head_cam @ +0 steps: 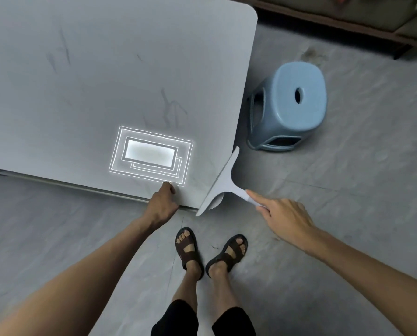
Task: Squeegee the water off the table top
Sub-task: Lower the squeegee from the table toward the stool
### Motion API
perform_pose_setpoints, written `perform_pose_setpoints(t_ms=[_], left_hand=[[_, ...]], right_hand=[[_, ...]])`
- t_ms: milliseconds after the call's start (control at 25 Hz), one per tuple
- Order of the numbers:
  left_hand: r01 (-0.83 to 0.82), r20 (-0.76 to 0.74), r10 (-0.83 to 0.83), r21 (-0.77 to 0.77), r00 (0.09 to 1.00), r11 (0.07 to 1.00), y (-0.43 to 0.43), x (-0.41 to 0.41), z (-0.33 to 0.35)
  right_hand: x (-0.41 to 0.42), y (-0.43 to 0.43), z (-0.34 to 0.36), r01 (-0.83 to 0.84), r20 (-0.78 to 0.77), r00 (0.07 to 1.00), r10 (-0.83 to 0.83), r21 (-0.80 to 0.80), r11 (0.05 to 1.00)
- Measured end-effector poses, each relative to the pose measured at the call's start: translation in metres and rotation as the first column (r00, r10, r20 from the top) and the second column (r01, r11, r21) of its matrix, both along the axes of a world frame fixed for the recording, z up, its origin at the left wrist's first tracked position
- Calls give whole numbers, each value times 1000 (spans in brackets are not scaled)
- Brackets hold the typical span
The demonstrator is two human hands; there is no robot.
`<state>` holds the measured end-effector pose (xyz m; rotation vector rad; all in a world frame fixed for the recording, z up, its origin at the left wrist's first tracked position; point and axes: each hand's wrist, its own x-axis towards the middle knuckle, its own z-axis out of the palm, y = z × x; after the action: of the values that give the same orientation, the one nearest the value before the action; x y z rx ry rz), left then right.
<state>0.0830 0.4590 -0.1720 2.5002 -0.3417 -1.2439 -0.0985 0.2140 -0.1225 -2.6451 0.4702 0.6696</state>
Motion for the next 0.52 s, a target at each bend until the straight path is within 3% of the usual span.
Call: perform_pose_setpoints(t_ms=[120,240,360,440,520], left_hand=[[26,-5,-26,20,1000,999,-2,-2,-1],[22,-15,-21,20,1000,1000,-12,-2,4],[-7,16,7,-28,1000,1000,-29,4,13],[-45,30,47,-81,998,996,-44,12,21],[-129,4,131,-143,991,981,-65,19,32]], right_hand=[[-27,-44,14,53,-98,993,-64,-116,992],[-43,-68,35,135,-94,984,-154,-186,973],[-28,-70,43,205,-82,972,-220,-160,966],[-10,-70,45,336,-90,934,-347,-117,935],[7,-75,42,602,-95,798,-596,66,796]])
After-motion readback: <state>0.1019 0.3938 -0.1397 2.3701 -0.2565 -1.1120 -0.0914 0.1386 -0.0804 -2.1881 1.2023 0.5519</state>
